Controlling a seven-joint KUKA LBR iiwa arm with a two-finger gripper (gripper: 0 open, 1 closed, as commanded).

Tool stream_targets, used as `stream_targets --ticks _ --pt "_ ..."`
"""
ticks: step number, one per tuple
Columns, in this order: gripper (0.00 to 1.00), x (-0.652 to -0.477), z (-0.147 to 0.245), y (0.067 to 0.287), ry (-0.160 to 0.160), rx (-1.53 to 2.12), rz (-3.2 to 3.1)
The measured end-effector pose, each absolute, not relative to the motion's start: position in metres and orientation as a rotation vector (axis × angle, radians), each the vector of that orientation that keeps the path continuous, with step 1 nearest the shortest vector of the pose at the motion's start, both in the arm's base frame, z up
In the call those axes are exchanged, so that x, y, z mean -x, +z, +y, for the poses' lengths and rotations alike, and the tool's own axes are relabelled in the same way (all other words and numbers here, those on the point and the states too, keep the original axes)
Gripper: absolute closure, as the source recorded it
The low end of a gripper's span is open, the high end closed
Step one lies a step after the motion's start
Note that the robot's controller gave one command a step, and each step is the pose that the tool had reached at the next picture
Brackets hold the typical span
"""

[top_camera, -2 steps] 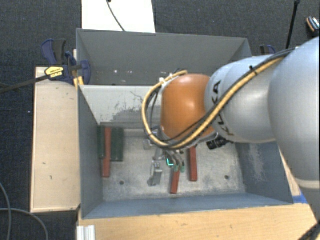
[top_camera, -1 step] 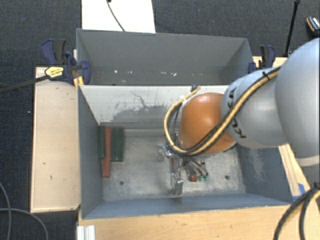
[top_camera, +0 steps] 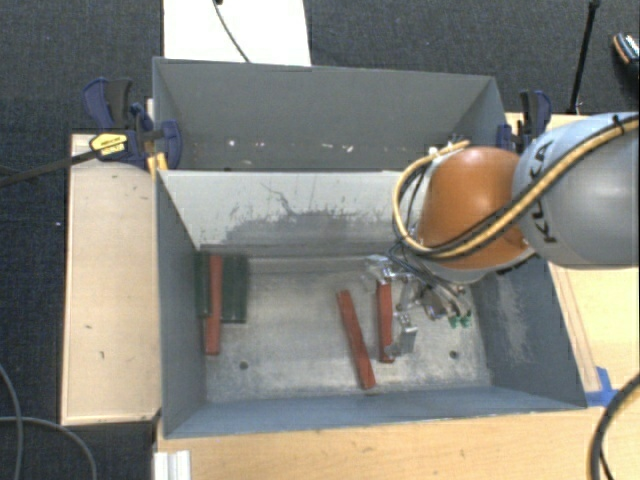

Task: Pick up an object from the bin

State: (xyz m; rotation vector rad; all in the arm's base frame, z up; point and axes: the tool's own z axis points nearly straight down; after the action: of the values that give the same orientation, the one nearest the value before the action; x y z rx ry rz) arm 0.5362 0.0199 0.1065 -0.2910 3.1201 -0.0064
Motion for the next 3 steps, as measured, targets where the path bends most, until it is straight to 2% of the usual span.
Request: stream_targets --ticks 1,2,3 --pt "0.0 -0.559 0.034 0.084 0.001 1.497 2.757" --pt "0.0 -0.594 0.051 0.071 0.0 1.97 2.444" --pt "1.0 -0.595 0.051 0.075 0.0 1.961 2.453"
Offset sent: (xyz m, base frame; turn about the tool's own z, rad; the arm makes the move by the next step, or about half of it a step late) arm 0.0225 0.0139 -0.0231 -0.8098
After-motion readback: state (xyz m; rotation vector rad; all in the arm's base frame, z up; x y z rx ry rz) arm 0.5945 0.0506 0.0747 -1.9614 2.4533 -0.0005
